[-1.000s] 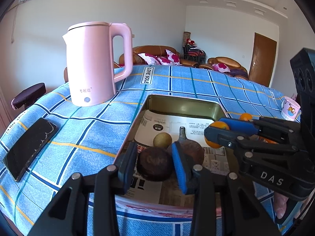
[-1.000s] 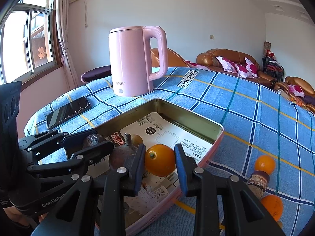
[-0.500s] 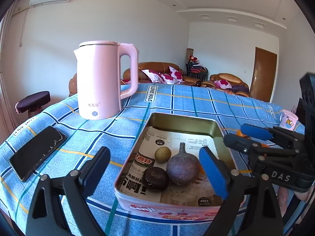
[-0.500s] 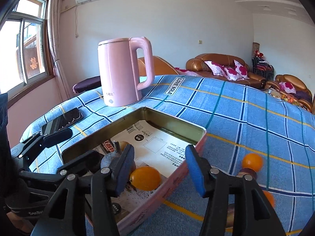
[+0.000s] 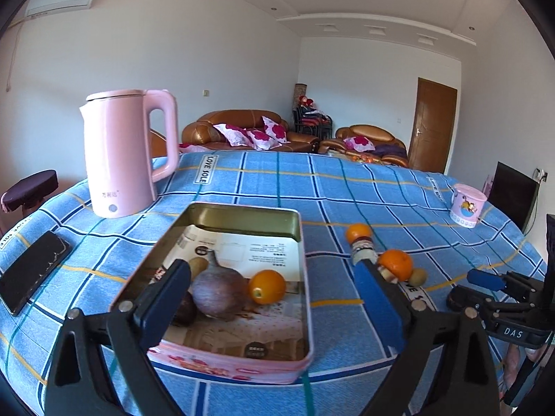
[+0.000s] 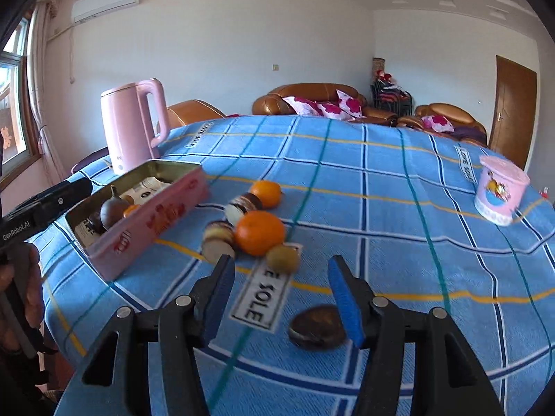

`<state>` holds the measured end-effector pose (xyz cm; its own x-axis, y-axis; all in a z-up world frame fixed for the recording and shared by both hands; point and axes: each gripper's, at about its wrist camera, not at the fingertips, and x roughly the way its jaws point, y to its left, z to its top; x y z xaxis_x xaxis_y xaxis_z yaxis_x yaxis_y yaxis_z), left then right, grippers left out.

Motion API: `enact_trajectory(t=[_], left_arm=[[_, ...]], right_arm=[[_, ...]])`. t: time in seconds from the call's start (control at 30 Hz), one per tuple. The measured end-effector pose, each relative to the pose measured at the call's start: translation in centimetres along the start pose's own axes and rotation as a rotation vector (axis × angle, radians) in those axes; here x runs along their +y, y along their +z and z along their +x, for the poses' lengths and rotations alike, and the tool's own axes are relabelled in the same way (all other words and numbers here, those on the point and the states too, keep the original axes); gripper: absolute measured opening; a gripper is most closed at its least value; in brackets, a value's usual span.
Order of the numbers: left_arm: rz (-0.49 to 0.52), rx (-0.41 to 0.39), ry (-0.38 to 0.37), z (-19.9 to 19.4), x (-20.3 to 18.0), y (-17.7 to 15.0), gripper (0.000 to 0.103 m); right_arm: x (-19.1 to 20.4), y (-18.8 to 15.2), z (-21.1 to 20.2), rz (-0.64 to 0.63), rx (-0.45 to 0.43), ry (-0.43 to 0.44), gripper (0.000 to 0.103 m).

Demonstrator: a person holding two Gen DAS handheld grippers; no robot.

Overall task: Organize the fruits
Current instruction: 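Grasp the small labelled jar with left gripper while right grasps a dark brown oval fruit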

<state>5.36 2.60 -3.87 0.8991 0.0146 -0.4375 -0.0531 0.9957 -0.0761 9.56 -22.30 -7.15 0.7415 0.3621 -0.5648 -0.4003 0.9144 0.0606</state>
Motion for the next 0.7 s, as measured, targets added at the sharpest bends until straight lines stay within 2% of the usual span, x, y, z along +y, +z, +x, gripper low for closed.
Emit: enact_trajectory(t=[0.2, 0.4, 0.43, 0.5, 0.53, 0.7], left_arm=[[0.071, 0.025, -0.035, 0.7, -3.3, 0.0, 0.097], [0.096, 0.068, -0.063, 2.0, -5.0, -0.2, 0.097], [0.096, 0.079, -0.068, 2.2, -5.2, -0.3, 0.097], [0.097, 0.093, -0.079, 2.5, -5.4, -0.3, 0.097], [0.102, 0.096, -0.085, 2.5, -5.6, -0.3, 0.097], [0.141, 0.104, -0.103, 3.1, -6.9, 0.1, 0.097]], right_arm=[[-1.3, -1.3, 0.2, 0.016, 0.032, 0.007, 0.058], [-1.4, -1.6, 0.8, 0.019, 0.067, 0.012, 0.058], [-1.4, -1.6, 1.0, 0.018, 0.085, 0.010, 0.056], [-1.6, -1.6, 1.5, 0.021, 0.106, 0.024, 0.045], [-1.6, -1.6, 1.6, 0.025, 0.109, 0.027, 0.042], [-1.5, -0.9, 1.3, 0.033, 0.087, 0.032, 0.042]])
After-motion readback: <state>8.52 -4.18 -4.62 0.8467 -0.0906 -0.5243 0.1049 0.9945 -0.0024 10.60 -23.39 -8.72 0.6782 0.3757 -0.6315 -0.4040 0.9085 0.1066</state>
